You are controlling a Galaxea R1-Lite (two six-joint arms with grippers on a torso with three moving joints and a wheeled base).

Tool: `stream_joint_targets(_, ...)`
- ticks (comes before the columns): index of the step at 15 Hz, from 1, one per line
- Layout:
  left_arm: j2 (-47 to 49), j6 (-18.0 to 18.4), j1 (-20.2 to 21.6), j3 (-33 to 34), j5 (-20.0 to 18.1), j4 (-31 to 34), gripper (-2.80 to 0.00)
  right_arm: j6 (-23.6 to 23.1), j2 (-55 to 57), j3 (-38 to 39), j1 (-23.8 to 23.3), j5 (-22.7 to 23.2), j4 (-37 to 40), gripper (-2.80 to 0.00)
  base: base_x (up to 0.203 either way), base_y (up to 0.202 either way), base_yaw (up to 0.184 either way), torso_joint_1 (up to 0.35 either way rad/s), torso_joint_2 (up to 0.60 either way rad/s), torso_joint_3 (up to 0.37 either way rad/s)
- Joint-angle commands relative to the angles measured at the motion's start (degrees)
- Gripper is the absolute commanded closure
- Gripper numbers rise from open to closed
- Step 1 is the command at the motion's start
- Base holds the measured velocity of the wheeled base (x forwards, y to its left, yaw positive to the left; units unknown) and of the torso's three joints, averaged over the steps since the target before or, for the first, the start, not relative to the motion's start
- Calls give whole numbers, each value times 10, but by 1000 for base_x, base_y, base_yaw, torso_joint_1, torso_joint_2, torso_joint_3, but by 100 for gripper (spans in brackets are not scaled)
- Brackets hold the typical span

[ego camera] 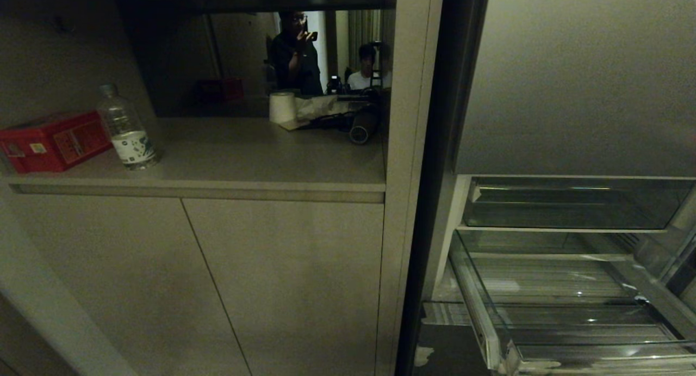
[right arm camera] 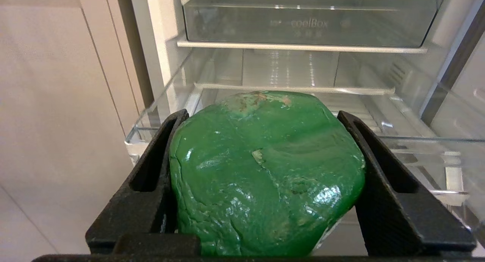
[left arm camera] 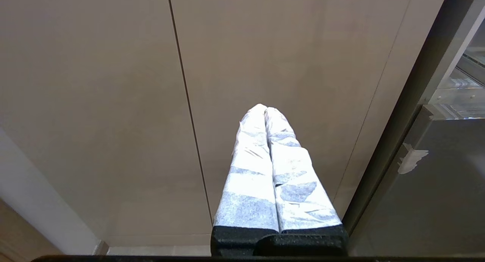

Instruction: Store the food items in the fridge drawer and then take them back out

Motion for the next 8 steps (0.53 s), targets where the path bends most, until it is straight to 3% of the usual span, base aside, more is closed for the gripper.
stream_joint_targets(1, 1, 0, 0, 0, 0, 0, 0, 1, 55, 17, -1, 0, -1, 0, 0, 0, 0, 0, 0, 0)
stream_joint_targets(8, 1, 0, 0, 0, 0, 0, 0, -29, 373, -11, 9, 5, -154, 0, 0, 0, 0, 0, 0, 0)
